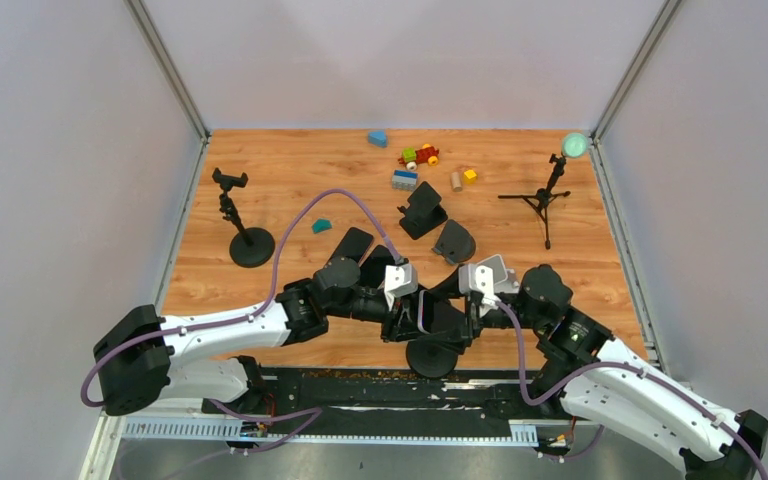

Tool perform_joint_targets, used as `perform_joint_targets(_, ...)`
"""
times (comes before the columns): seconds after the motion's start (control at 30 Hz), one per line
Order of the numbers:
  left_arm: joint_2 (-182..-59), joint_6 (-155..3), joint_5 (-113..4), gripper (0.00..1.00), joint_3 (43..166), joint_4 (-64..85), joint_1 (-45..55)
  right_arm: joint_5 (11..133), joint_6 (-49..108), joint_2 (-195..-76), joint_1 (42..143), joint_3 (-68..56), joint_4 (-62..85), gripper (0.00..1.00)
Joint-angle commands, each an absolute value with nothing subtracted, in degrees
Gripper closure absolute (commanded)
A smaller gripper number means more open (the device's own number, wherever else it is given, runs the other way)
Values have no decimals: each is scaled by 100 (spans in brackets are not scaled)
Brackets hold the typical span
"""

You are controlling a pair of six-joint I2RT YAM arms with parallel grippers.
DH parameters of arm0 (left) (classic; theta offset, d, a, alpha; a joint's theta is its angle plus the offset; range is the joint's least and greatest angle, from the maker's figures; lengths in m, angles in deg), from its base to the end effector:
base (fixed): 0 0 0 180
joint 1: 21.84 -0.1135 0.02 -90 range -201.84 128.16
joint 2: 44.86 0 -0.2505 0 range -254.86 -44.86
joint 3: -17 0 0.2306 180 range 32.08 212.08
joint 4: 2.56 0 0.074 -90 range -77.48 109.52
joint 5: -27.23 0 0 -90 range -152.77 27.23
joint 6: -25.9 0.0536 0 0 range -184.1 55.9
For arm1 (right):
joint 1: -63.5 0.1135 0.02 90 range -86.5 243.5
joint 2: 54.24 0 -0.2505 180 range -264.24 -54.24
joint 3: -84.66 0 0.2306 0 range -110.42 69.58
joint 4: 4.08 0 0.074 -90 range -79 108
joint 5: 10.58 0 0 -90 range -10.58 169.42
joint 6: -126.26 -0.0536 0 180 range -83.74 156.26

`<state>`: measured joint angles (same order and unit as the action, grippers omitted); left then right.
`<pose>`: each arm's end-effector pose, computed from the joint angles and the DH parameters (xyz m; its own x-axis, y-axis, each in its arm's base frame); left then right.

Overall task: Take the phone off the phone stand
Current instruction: Adjust the phone stand with the phone.

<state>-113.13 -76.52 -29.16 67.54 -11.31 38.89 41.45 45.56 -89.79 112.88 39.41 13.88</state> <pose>0.1032 -0.2449 0.2575 -0.2883 0.1480 -0.9460 0.9541 -0.0388 -0.2968 0.0782 0.1418 0.2813 0.0685 -0.1159 -0.9909 -0.9968 0.0328 -0.0727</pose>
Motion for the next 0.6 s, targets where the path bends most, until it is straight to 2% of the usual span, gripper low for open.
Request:
perform_joint_targets(0.0, -11242, -7771, -3634, 100, 6768, -1381, 3684, 3778, 4138, -8813, 11475, 4072, 1406, 100)
perform_joint_targets(0.57, -11332, -7783, -3760, 100, 6794, -1256, 3531, 3538, 3735, -8369, 11924, 4270, 1199, 100)
